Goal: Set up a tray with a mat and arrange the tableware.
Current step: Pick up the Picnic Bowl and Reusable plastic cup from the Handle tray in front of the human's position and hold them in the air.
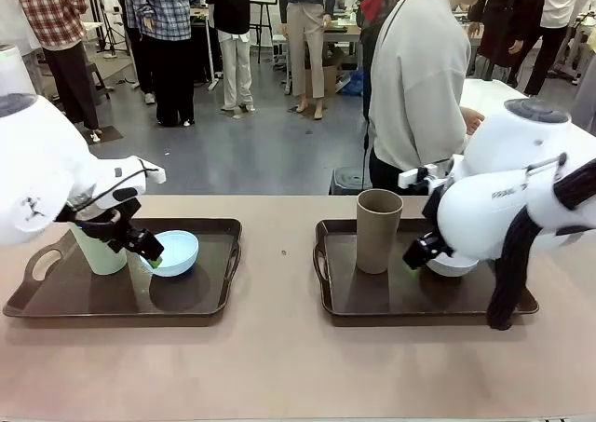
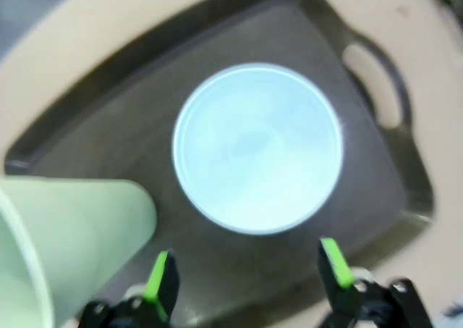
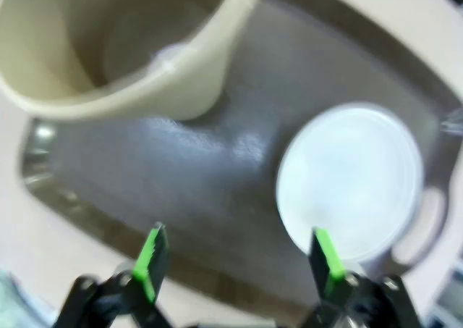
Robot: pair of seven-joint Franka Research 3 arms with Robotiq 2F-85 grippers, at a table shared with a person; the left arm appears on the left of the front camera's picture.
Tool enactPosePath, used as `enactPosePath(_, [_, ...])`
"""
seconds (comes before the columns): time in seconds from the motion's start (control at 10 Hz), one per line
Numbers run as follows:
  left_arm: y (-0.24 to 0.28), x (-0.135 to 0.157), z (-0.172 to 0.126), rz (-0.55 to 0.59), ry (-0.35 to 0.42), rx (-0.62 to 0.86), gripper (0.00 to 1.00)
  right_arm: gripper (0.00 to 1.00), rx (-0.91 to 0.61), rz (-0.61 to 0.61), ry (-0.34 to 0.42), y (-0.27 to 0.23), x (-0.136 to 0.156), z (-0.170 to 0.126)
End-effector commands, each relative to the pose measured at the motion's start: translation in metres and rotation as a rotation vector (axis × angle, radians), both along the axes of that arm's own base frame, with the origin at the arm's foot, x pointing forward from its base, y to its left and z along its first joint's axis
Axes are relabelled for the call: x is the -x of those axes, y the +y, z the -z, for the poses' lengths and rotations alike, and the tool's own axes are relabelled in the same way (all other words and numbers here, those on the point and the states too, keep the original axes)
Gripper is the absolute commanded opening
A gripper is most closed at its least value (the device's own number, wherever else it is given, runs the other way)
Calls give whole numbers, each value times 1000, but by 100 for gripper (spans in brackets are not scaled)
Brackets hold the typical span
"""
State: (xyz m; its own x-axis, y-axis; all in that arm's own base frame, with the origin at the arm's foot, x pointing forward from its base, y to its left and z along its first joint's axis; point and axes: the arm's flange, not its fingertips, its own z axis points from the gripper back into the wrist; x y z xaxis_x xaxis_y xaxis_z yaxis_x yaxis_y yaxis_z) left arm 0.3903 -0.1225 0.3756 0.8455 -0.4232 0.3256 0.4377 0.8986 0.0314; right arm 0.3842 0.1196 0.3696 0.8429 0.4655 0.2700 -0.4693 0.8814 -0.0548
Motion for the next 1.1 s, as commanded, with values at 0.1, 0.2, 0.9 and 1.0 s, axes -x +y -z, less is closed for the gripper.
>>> enactPosePath(0.1, [27,110,-27,-27,48,37,100,100,31,78,67,-56,134,-7])
enactPosePath(0.2, [30,117,-36,-16,60,46,100,100,10,93,43,-63,154,-15])
enactPosePath(0.9, [17,75,-95,-2,136,32,100,100,1,95,96,-50,71,-102])
enactPosePath(1.0, [24,63,-99,16,182,103,100,100,-62,83,142,-49,53,-108])
